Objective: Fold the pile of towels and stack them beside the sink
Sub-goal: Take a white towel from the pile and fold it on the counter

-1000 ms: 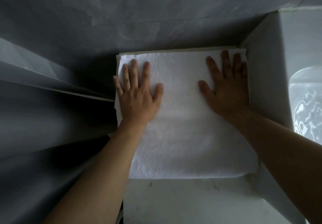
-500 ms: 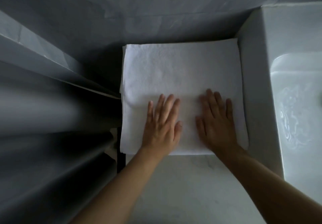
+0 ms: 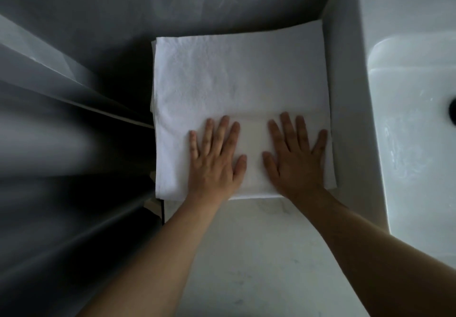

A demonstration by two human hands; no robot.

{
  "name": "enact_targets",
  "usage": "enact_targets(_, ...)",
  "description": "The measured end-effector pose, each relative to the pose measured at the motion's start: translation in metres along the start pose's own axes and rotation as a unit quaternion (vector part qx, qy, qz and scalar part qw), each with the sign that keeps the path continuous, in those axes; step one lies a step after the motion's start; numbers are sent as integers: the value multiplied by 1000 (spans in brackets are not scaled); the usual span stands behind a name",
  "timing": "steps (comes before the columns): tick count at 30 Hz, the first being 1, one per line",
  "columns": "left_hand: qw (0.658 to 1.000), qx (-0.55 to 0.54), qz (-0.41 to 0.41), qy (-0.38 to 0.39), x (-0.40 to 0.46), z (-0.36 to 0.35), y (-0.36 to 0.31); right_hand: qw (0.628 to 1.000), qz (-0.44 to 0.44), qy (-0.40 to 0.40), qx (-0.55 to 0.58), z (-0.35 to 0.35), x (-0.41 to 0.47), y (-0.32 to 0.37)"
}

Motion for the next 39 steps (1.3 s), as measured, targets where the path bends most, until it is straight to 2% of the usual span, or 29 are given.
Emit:
enact_targets(7,996,-13,83,16,-26,-3,59,997,3,-45,63,1,-23,-24)
enact_targets(10,993,-38,102,41,-32,-3,77,998,4,-22,60,2,-19,-21)
enact_targets(13,990,14,115,82,-29,3,74,999,-4,22,38,6,-21,-21)
enact_targets(16,995,58,38,69,-47,21,64,998,21,55,4,19,-35,-17)
enact_targets(19,993,51,-83,67,-79,23,47,986,122,104,-41,19,-61,-6)
enact_targets(22,992,60,-71,85,-84,20,41,974,136,158,-85,15,-73,1)
enact_targets(26,987,126,-58,87,-75,26,43,965,114,145,-184,28,-66,2)
enact_targets(28,986,136,-36,92,-72,32,49,964,71,148,-210,39,-58,-1)
enact_targets(31,996,58,27,67,-61,55,68,951,44,181,-248,56,-42,-2)
enact_targets(33,992,-68,99,22,-50,75,88,940,30,188,-284,74,-26,-6)
enact_targets(36,940,-288,185,-12,-29,98,114,914,6,194,-358,112,-2,-10)
enact_targets(39,866,-437,237,-45,0,115,126,898,-12,188,-398,147,28,-15)
Point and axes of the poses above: each hand's wrist, its own x-axis towards the middle knuckle, its own z-axis out of the back of the hand, y = z × x, the point moved 4 cm from there along x, towards the middle knuckle, and after that the axes turned 7 degrees about y, right-handed, at the moved point
